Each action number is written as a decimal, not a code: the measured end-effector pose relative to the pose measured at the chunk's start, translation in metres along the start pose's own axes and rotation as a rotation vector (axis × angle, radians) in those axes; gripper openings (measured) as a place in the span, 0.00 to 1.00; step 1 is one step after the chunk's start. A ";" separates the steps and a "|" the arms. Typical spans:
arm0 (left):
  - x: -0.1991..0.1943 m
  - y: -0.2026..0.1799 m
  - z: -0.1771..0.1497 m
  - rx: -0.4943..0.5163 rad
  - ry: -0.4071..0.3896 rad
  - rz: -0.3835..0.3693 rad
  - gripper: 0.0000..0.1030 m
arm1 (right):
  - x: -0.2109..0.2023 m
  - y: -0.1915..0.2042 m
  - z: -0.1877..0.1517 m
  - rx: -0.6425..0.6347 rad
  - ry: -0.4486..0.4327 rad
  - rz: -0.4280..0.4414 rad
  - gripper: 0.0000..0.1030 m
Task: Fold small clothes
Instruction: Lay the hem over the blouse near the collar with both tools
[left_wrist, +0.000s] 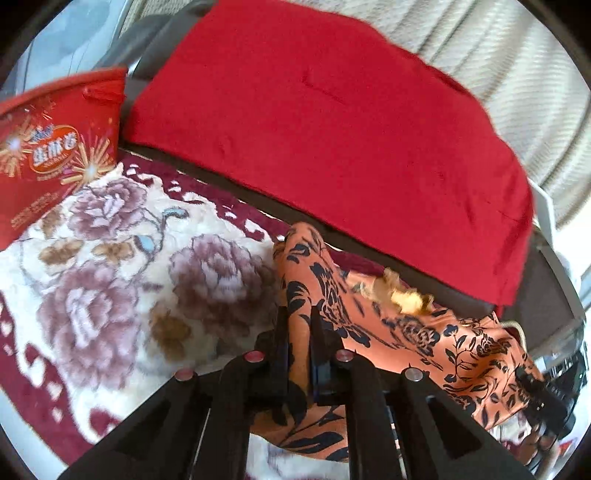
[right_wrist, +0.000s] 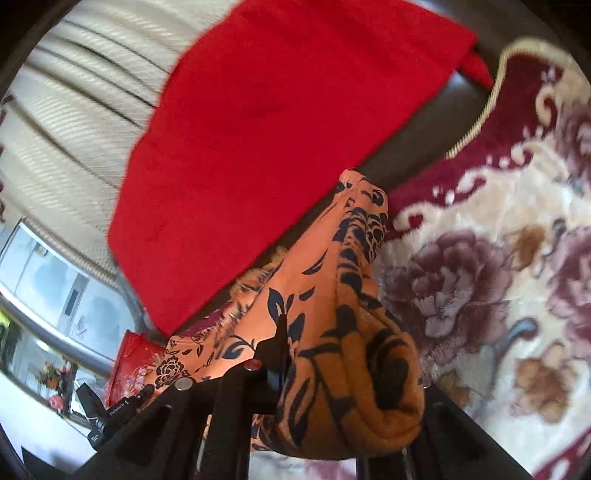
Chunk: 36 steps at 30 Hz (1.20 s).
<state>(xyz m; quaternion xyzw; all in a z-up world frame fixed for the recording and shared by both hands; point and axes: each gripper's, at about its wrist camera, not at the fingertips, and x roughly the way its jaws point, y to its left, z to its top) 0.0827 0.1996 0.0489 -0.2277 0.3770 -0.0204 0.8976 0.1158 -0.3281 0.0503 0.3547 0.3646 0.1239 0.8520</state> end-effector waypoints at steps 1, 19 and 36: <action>-0.006 0.001 -0.009 0.003 0.003 -0.010 0.08 | -0.015 0.002 -0.005 -0.007 -0.005 0.014 0.12; 0.020 0.086 -0.047 -0.048 0.121 0.015 0.60 | -0.087 -0.113 -0.070 0.058 0.057 -0.068 0.73; 0.097 0.046 -0.022 0.108 0.222 -0.102 0.60 | 0.047 -0.065 0.012 -0.418 0.151 -0.252 0.40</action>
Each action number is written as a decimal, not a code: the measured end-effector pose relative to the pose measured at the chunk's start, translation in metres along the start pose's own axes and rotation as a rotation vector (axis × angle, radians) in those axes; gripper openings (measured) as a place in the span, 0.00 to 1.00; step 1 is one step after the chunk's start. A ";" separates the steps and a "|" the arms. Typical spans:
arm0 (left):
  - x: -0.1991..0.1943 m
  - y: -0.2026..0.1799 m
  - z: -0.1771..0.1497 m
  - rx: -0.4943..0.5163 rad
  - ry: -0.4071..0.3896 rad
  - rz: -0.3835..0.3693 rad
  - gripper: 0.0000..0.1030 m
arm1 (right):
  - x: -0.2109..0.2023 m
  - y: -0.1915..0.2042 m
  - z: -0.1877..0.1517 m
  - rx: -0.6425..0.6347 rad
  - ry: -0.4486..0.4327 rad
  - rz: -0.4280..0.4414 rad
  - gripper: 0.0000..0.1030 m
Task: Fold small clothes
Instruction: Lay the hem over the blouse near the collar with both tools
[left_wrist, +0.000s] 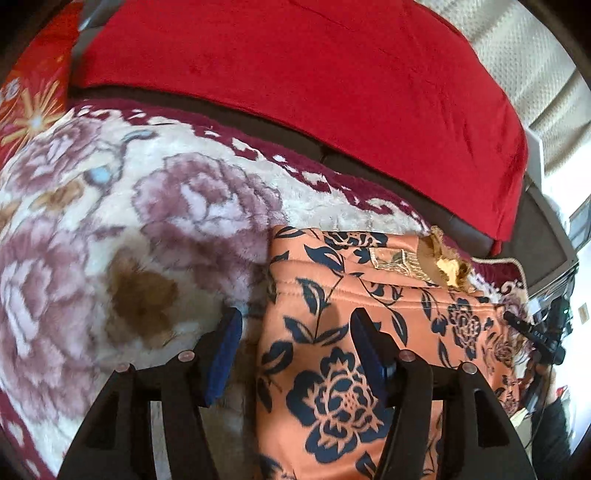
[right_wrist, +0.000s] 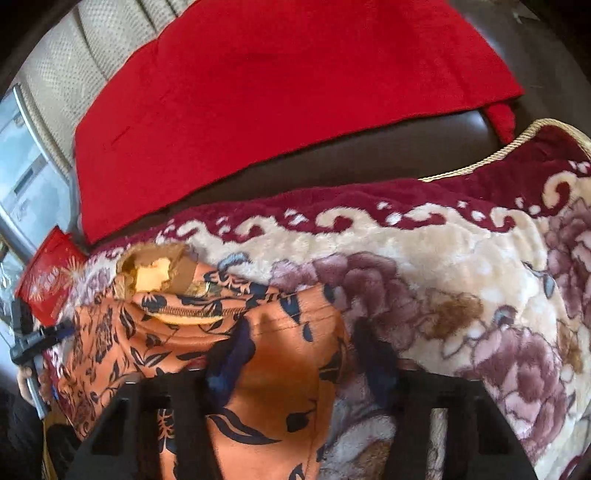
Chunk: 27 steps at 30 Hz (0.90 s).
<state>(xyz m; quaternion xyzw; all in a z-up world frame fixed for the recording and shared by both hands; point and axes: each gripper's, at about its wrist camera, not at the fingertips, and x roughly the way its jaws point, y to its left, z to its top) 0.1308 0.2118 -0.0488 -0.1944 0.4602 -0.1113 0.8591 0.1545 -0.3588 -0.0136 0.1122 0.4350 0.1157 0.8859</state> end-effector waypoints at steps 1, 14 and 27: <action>0.003 0.000 0.002 0.002 0.006 0.000 0.59 | -0.002 0.005 0.001 -0.008 0.001 -0.006 0.32; -0.036 -0.048 0.027 0.242 -0.158 0.106 0.04 | -0.039 0.020 0.008 -0.090 -0.088 -0.099 0.07; 0.062 -0.037 0.067 0.213 -0.009 0.233 0.08 | 0.011 -0.015 0.030 0.036 -0.013 -0.090 0.10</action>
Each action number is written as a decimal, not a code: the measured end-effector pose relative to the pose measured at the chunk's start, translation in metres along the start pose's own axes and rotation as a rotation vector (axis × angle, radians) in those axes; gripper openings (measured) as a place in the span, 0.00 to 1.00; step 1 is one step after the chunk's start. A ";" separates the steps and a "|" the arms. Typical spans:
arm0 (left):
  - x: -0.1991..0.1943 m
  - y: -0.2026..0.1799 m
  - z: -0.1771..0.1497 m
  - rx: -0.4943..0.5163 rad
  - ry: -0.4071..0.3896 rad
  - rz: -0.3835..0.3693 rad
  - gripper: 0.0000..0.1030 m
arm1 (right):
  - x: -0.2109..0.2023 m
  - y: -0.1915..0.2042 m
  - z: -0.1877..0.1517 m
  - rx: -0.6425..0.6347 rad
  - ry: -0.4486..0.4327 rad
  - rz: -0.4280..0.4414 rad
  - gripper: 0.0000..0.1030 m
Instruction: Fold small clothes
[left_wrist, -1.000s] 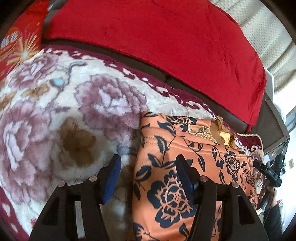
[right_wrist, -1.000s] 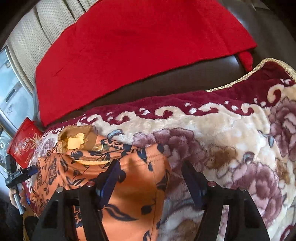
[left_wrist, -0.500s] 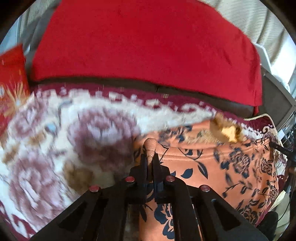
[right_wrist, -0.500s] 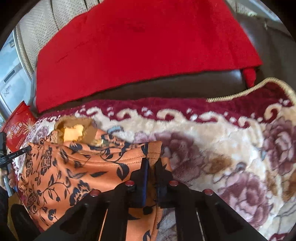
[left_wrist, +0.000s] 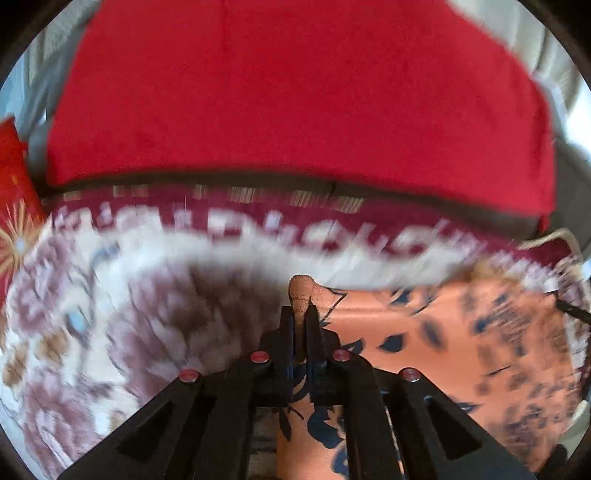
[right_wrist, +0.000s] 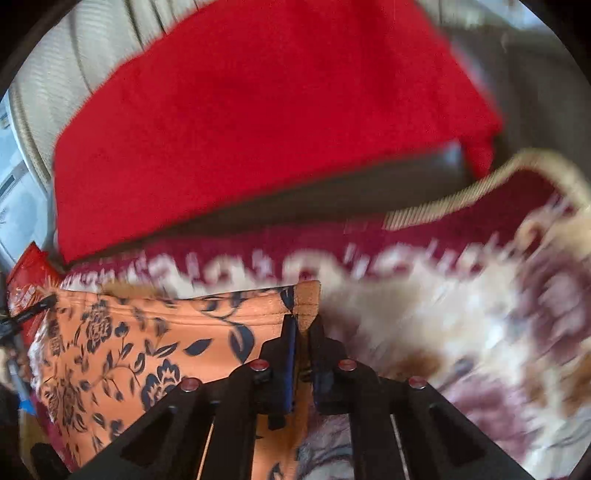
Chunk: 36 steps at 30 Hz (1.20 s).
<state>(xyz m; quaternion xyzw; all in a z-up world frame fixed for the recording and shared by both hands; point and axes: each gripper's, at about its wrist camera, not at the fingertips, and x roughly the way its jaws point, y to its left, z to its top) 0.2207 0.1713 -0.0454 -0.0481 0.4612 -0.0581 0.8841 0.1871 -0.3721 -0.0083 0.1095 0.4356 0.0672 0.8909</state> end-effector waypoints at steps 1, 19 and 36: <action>0.006 0.002 -0.005 -0.005 0.012 0.008 0.09 | 0.016 -0.005 -0.007 0.025 0.051 -0.009 0.11; -0.143 -0.024 -0.085 -0.113 -0.212 -0.058 0.70 | -0.115 0.054 -0.066 0.235 -0.124 0.466 0.85; -0.084 -0.001 -0.152 -0.168 0.017 0.153 0.73 | -0.081 0.032 -0.164 0.397 -0.028 0.386 0.83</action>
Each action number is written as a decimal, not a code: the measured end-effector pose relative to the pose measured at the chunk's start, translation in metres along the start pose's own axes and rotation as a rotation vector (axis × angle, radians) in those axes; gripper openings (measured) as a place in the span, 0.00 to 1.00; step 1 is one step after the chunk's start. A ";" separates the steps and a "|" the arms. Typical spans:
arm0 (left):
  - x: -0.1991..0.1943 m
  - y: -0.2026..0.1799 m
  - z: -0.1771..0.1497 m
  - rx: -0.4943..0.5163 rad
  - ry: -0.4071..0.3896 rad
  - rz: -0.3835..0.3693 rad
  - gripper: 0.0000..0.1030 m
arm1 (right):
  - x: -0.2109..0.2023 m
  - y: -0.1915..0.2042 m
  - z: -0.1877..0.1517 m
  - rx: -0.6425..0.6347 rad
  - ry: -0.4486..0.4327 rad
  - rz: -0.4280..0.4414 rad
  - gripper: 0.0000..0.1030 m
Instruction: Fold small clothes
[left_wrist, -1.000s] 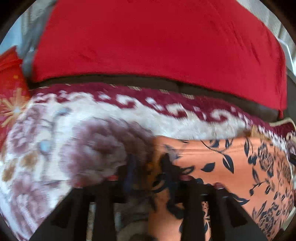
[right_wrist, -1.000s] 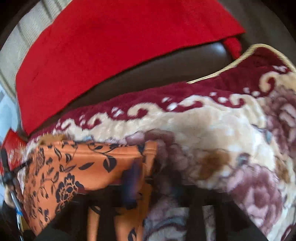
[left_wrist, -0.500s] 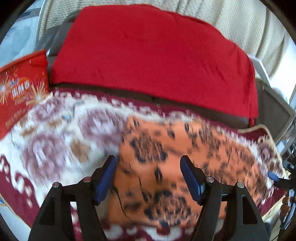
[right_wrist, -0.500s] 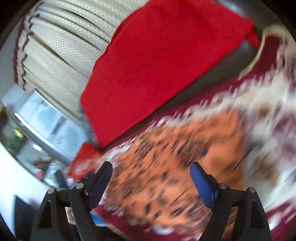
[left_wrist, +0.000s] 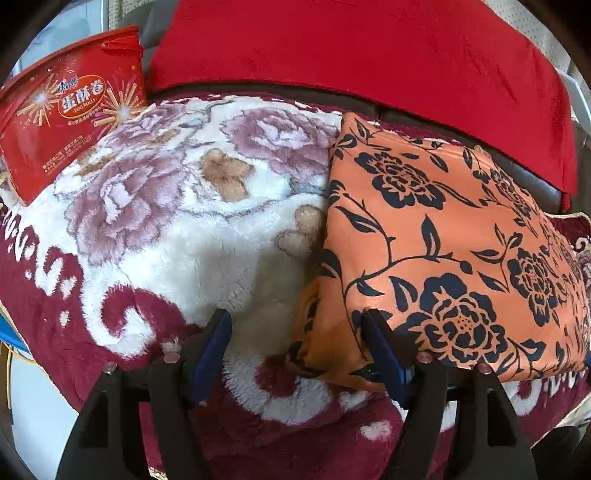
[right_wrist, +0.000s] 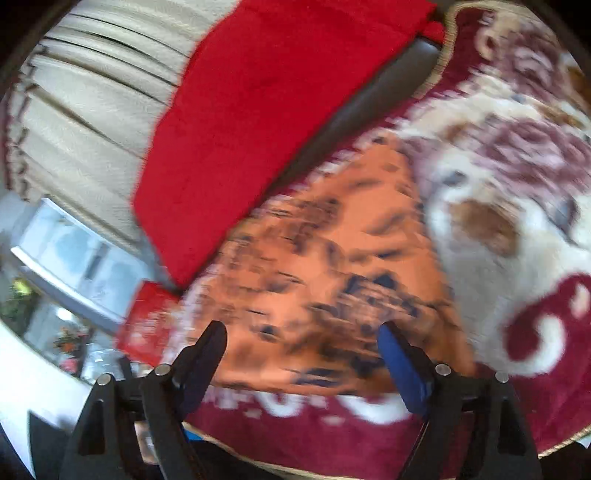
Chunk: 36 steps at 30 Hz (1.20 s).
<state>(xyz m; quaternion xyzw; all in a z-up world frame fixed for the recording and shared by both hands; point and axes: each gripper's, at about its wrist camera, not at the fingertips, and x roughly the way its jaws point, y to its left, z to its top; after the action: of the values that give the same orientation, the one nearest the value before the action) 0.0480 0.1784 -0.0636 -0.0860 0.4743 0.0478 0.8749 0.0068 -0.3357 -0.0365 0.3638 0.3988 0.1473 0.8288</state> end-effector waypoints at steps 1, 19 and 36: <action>-0.005 0.000 0.001 -0.010 -0.005 0.006 0.73 | 0.002 -0.009 -0.001 0.040 0.009 0.001 0.83; -0.069 -0.034 -0.005 0.024 -0.150 0.064 0.73 | -0.033 -0.006 -0.067 0.048 -0.041 0.072 0.84; -0.084 -0.065 -0.010 0.074 -0.170 0.042 0.73 | -0.015 -0.011 -0.065 0.095 -0.033 0.055 0.84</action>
<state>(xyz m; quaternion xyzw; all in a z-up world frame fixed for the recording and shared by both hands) 0.0047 0.1125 0.0079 -0.0392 0.4016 0.0555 0.9133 -0.0532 -0.3202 -0.0627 0.4162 0.3813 0.1449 0.8126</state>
